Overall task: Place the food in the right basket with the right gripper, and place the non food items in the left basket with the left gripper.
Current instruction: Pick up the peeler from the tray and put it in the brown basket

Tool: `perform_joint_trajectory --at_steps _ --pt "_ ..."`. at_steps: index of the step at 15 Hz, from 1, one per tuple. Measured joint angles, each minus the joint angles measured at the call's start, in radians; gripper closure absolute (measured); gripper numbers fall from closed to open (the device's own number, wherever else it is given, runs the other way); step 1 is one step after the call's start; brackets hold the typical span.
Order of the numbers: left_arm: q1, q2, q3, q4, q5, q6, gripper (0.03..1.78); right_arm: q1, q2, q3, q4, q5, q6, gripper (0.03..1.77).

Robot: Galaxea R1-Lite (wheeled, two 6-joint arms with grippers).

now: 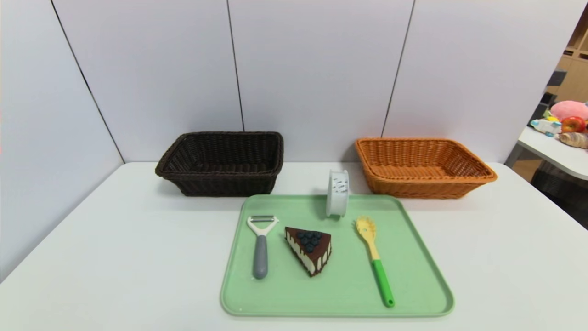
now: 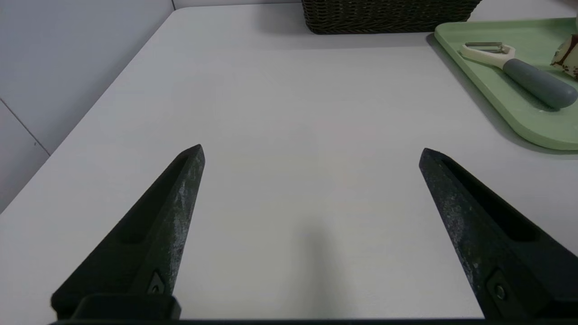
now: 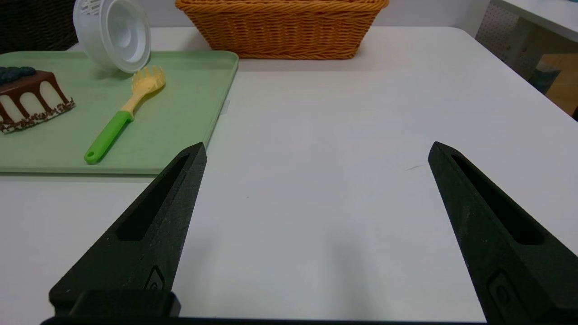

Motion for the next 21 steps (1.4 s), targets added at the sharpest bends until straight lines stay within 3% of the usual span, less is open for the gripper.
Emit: perform_joint_trajectory --at_steps 21 --pt "0.000 0.000 0.000 0.000 -0.003 0.036 0.12 0.000 0.000 0.003 -0.008 -0.001 -0.004 0.10"
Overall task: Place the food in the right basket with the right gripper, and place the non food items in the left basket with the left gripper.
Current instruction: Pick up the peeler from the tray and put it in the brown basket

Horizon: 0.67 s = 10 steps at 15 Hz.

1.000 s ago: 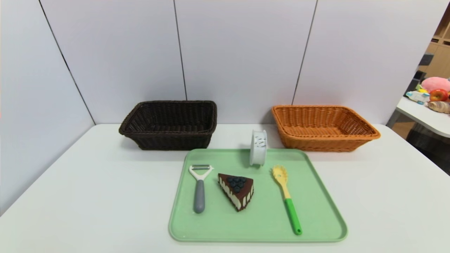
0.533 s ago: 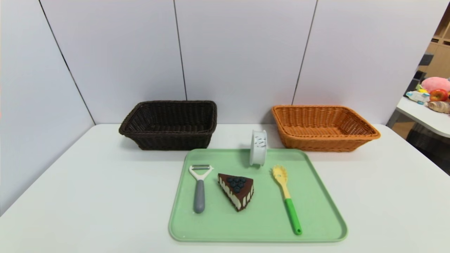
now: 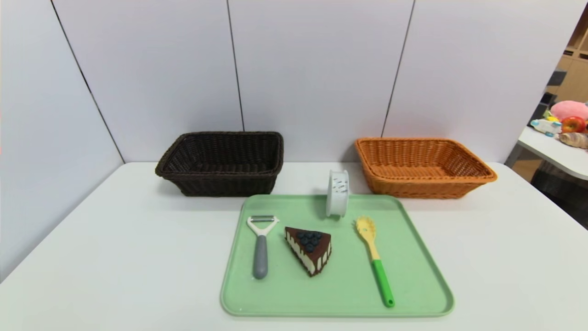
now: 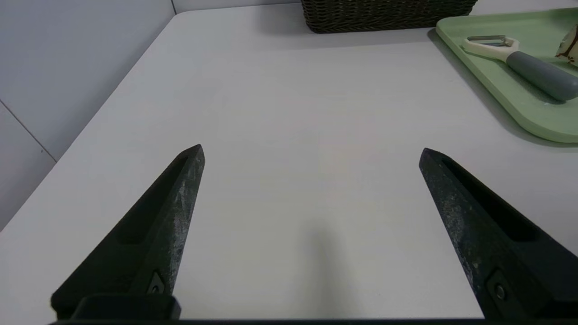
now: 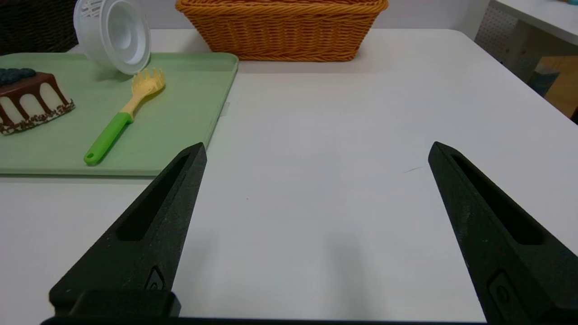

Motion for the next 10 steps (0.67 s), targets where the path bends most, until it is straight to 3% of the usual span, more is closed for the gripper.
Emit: perform_joint_trajectory --at_steps 4,6,10 --pt "-0.001 0.000 -0.049 0.068 -0.019 0.011 0.12 0.000 0.000 -0.009 0.015 0.013 -0.042 0.10" --pt "-0.001 0.000 -0.118 0.184 -0.027 0.011 0.12 0.000 0.002 -0.051 0.033 0.040 -0.041 0.10" --pt "-0.001 0.017 -0.252 0.404 -0.064 0.011 0.12 0.000 0.046 -0.205 0.200 0.109 -0.038 0.10"
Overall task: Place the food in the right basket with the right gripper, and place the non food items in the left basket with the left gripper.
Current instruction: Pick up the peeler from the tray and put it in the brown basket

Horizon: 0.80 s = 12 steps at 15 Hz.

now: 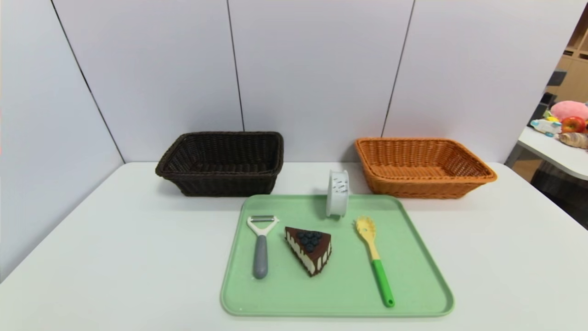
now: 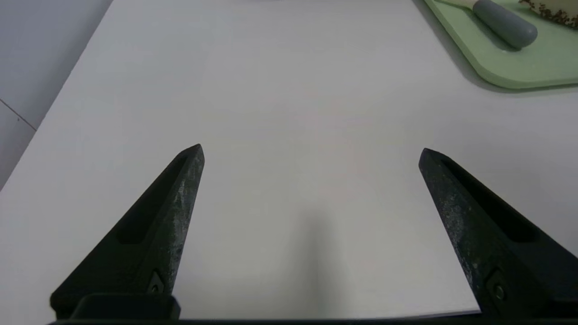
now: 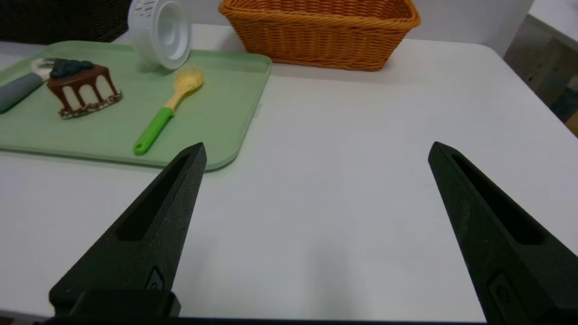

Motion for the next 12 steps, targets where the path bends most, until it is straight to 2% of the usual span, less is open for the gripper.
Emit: perform_joint_trajectory --at_steps 4,7,12 --pt "0.000 0.115 -0.119 0.091 -0.007 -0.002 0.12 0.007 0.146 -0.110 0.030 0.017 0.003 0.10" --pt "0.000 0.269 -0.190 0.098 -0.029 -0.026 0.12 0.010 0.298 -0.186 0.035 0.029 0.004 0.10" --pt "0.000 0.563 -0.352 0.077 -0.136 -0.050 0.12 0.012 0.561 -0.314 0.037 0.093 0.001 0.10"
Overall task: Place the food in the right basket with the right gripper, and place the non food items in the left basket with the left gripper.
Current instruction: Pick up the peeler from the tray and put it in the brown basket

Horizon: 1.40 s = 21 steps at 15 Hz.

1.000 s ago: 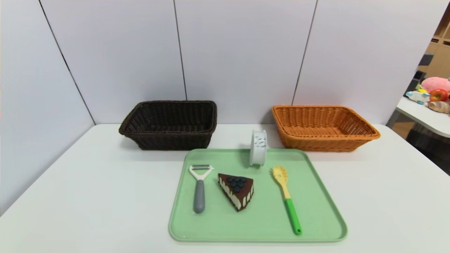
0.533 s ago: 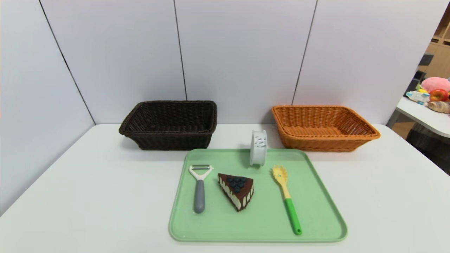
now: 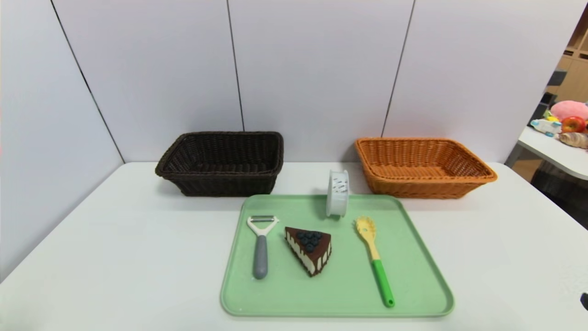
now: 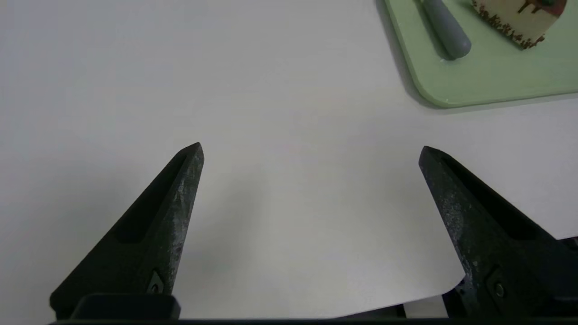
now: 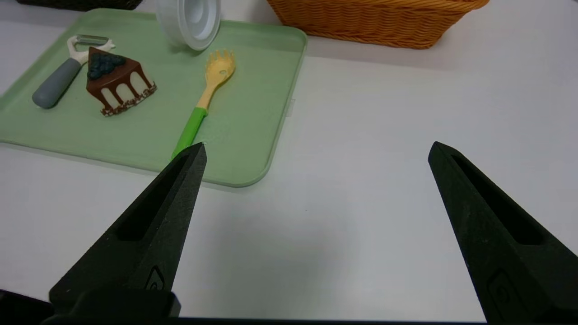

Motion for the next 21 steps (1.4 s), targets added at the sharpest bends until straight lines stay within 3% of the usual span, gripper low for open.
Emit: perform_joint_trajectory --at_steps 5,9,14,21 --pt "-0.040 0.284 -0.162 -0.047 -0.099 0.003 0.12 0.054 0.226 -0.143 0.089 0.045 -0.003 0.10" --pt "-0.224 0.437 -0.250 -0.070 -0.111 -0.046 0.12 0.131 0.356 -0.243 0.149 0.075 0.000 0.10" --pt "-0.441 0.597 -0.326 -0.087 -0.037 -0.147 0.12 0.189 0.505 -0.284 0.141 0.083 0.005 0.10" --pt "-0.597 0.808 -0.340 -0.233 0.030 -0.237 0.12 0.193 0.646 -0.294 0.051 0.083 0.071 0.10"
